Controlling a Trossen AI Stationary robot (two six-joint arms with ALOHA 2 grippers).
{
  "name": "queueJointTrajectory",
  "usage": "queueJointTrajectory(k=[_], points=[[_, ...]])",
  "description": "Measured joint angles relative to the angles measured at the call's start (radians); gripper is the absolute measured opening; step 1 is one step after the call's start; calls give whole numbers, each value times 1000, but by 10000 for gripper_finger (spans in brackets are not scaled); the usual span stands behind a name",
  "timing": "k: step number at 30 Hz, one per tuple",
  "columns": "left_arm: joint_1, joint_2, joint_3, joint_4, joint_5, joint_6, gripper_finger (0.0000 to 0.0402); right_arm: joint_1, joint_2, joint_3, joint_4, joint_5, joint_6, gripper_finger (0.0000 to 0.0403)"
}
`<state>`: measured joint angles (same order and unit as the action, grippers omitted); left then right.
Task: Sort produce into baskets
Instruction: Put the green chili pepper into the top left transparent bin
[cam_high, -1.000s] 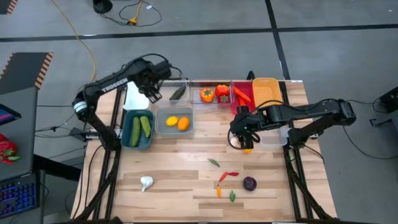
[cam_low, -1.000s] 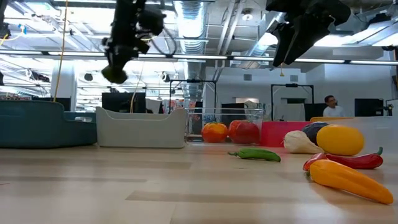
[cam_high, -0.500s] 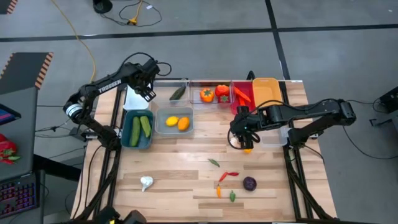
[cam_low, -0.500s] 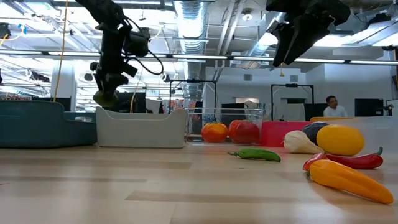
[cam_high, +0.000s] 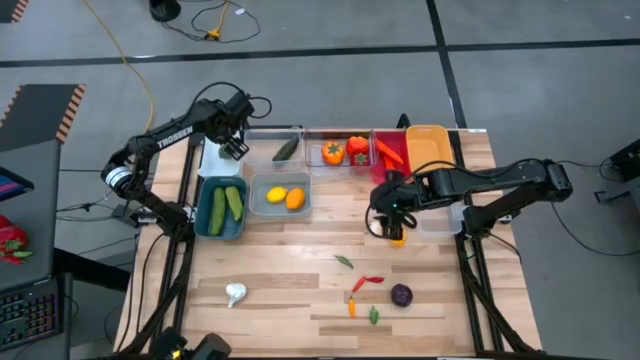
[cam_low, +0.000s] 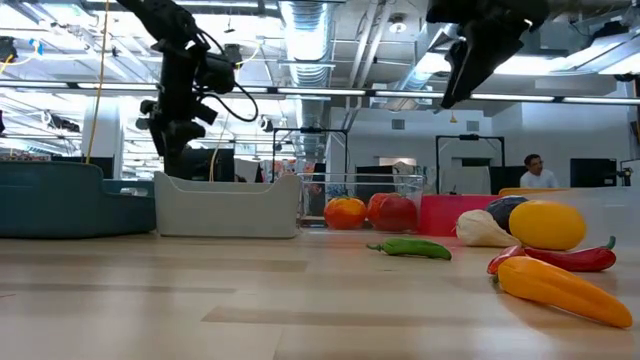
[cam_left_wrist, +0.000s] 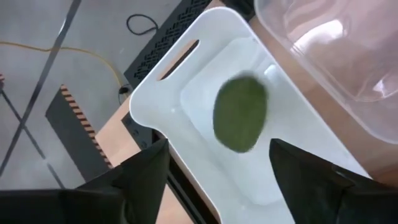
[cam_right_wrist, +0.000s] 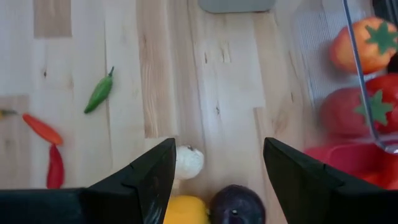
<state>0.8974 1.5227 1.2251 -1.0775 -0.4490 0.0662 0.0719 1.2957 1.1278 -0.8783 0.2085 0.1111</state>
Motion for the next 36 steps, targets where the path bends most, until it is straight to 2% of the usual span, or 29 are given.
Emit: queueJointTrajectory(k=[7, 17, 27, 36], points=[[0, 0, 3, 41, 46, -3, 281, 18, 3, 0, 8, 0, 193, 271], [-7, 0, 82, 129, 199, -1, 279, 159, 22, -1, 157, 0, 283, 271], [-93, 0, 157, 199, 368, -4, 279, 255, 257, -1, 323, 27, 275, 271], [-217, 0, 157, 224, 375, 24, 279, 248, 446, 0, 375, 54, 274, 268]])
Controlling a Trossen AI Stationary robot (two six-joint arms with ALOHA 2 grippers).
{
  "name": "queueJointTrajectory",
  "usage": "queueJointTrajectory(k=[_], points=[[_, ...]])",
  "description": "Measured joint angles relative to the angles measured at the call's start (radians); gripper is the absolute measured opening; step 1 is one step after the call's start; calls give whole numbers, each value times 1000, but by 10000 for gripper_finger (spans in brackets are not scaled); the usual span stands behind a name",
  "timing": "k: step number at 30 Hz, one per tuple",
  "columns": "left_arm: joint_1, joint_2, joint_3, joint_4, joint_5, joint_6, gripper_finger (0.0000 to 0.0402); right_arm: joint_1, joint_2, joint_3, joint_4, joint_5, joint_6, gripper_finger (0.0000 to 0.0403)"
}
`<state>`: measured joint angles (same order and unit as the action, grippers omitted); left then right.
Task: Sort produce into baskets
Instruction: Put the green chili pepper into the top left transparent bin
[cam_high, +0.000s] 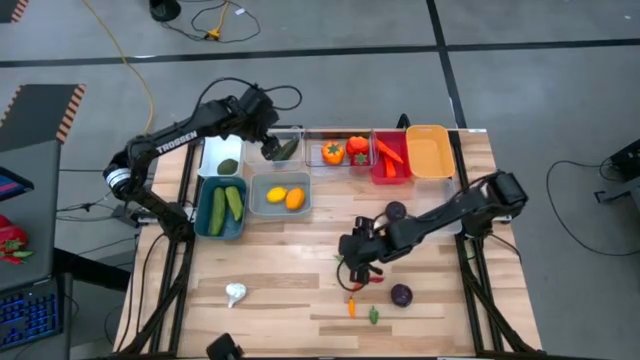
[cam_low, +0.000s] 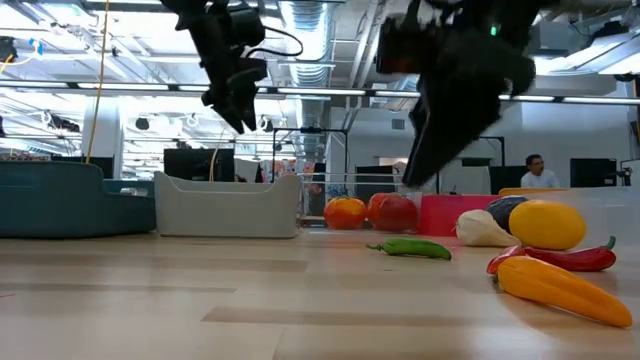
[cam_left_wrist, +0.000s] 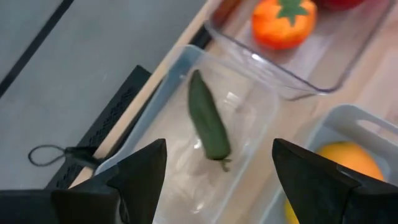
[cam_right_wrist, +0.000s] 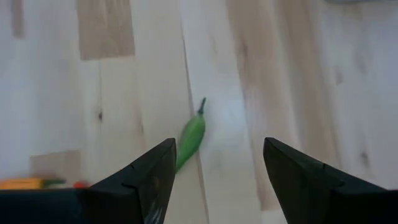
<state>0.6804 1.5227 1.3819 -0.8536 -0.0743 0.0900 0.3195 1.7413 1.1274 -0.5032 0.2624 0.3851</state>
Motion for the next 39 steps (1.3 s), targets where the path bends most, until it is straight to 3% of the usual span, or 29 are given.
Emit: queueJointTrajectory(k=[10, 25, 39], points=[[-98, 0, 0, 9, -2, 1, 279, 2, 125, 1, 60, -2, 1, 237], [-172, 0, 0, 9, -31, -4, 279, -1, 130, 1, 24, -10, 0, 158], [-190, 0, -1, 11, -30, -4, 279, -35, 128, 1, 7, -85, -1, 76]])
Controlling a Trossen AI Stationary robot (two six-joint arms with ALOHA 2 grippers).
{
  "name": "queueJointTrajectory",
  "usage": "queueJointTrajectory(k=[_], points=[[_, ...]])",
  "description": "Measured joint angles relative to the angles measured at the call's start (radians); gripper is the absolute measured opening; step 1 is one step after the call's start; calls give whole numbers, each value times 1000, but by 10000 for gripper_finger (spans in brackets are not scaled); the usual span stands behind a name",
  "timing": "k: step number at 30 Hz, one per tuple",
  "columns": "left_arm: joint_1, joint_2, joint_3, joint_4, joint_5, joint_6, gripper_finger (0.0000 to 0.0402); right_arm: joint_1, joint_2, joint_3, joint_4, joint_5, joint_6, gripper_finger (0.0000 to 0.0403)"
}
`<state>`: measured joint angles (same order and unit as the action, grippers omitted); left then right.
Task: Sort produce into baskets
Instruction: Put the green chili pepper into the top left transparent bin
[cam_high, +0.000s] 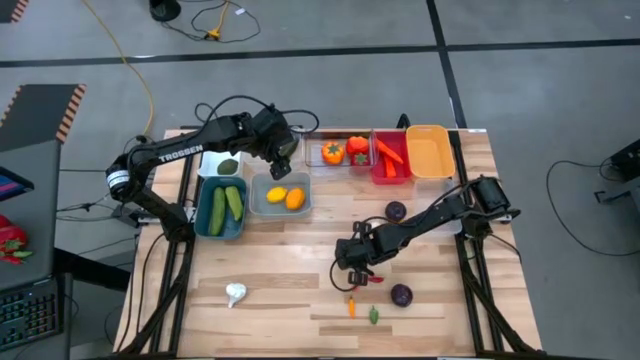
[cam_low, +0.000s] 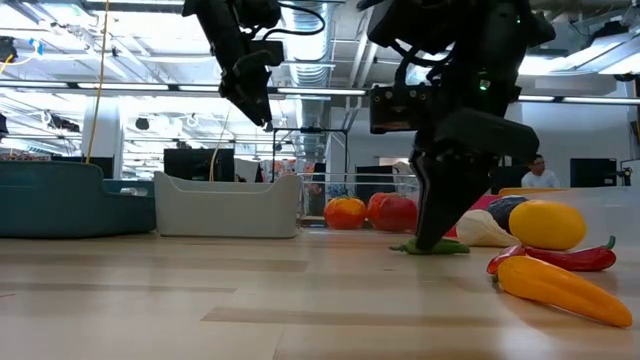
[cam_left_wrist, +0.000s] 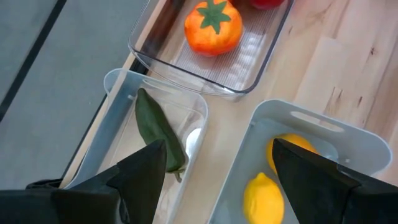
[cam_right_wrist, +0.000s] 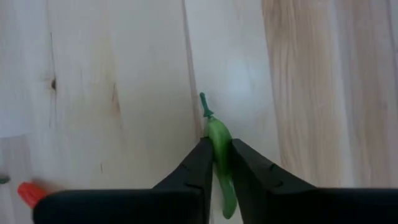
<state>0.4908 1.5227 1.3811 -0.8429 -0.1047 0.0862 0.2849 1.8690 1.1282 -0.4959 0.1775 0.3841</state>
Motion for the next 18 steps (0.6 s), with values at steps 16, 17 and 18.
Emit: queueJointTrajectory(k=[16, 17, 18], points=[[-13, -113, -1, -14, 12, -6, 279, -70, 1, 14, 11, -7, -47, 54], [-19, -135, -1, -24, 12, -8, 279, -77, 2, 27, 7, -7, -75, 54], [-26, -157, -1, -34, 12, -12, 279, -85, 2, 43, 7, -7, -106, 54]])
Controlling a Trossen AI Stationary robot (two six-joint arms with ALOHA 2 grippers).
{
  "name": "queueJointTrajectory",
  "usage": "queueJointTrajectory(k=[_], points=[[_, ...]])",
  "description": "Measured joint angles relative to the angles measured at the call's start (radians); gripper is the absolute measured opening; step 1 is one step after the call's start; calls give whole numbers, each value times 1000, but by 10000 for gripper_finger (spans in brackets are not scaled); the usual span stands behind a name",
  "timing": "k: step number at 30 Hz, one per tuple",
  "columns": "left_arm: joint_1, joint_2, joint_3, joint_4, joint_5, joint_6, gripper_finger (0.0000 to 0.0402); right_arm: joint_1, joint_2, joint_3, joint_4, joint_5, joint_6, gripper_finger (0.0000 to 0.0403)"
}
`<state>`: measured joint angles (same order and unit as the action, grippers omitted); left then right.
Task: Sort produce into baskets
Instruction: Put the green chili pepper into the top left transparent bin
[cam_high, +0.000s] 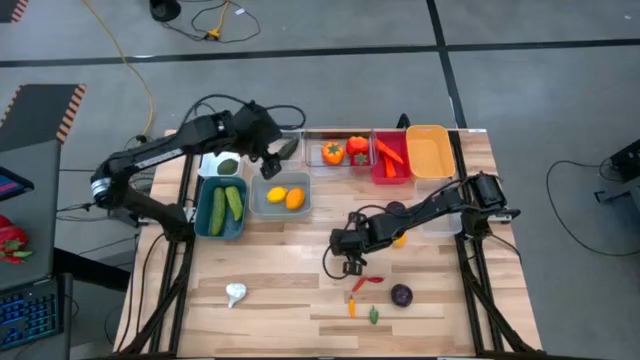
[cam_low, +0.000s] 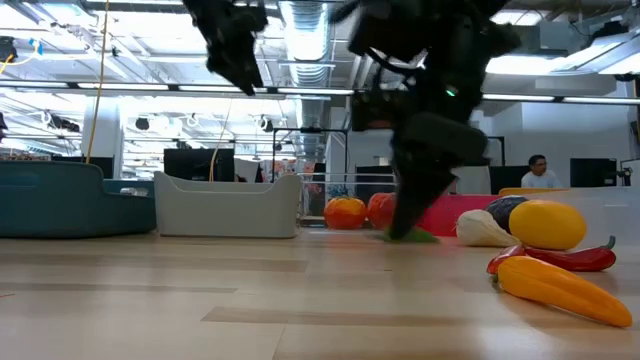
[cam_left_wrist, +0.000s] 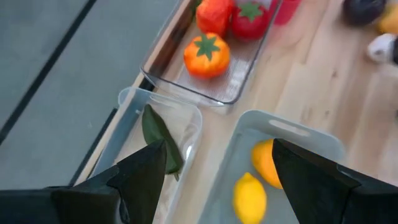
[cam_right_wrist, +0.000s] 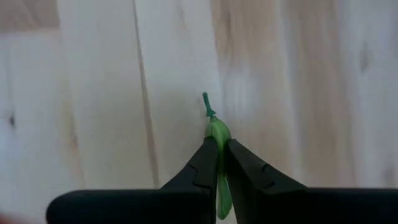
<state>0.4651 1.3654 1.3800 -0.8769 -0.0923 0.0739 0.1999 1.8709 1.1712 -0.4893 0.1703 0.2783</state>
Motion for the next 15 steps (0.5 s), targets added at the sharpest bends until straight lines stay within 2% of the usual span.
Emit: queueJointTrajectory(k=[8, 15], points=[[-79, -181, 0, -103, 0, -128, 279, -108, 0, 168, 52, 56, -325, 54], [-201, -300, -57, -103, -23, -232, 279, -263, -1, 225, 380, 69, -560, 54]])
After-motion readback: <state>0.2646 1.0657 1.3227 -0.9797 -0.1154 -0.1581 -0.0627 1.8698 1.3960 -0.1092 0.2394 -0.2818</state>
